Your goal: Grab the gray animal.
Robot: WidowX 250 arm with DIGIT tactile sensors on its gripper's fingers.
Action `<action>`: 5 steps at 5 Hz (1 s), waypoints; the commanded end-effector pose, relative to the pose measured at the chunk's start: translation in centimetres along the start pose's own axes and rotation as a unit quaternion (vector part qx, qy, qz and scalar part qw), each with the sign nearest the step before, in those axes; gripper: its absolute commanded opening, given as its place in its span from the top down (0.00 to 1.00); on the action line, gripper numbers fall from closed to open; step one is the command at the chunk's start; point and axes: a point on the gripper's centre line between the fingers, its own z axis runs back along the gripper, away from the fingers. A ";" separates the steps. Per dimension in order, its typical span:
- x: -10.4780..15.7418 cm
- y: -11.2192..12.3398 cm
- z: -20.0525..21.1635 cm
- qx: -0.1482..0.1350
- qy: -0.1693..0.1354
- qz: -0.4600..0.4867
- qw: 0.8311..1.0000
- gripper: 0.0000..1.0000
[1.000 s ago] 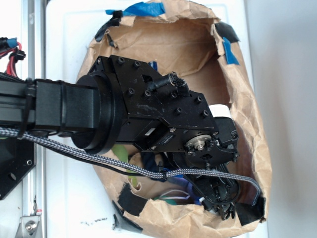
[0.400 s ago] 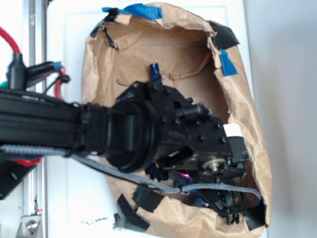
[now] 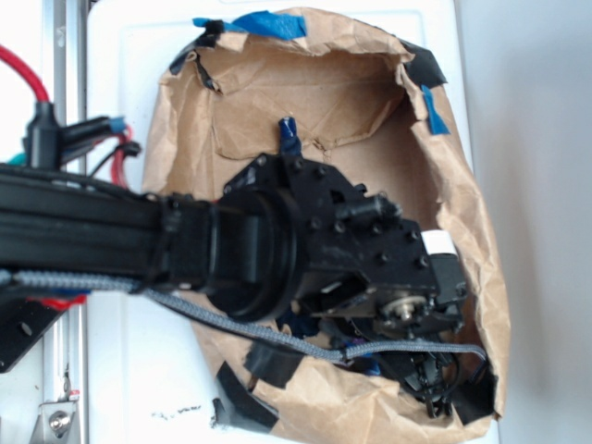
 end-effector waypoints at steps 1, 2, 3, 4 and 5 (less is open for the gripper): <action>2.3 2.6 5.5 0.010 -0.091 0.005 0.996 1.00; 3.4 4.8 10.4 0.032 -0.114 0.017 0.993 1.00; 3.9 5.9 15.8 0.058 -0.123 0.006 0.991 1.00; 3.0 6.3 18.7 0.084 -0.119 -0.018 0.989 1.00; 1.8 6.3 19.9 0.109 -0.115 -0.046 0.986 1.00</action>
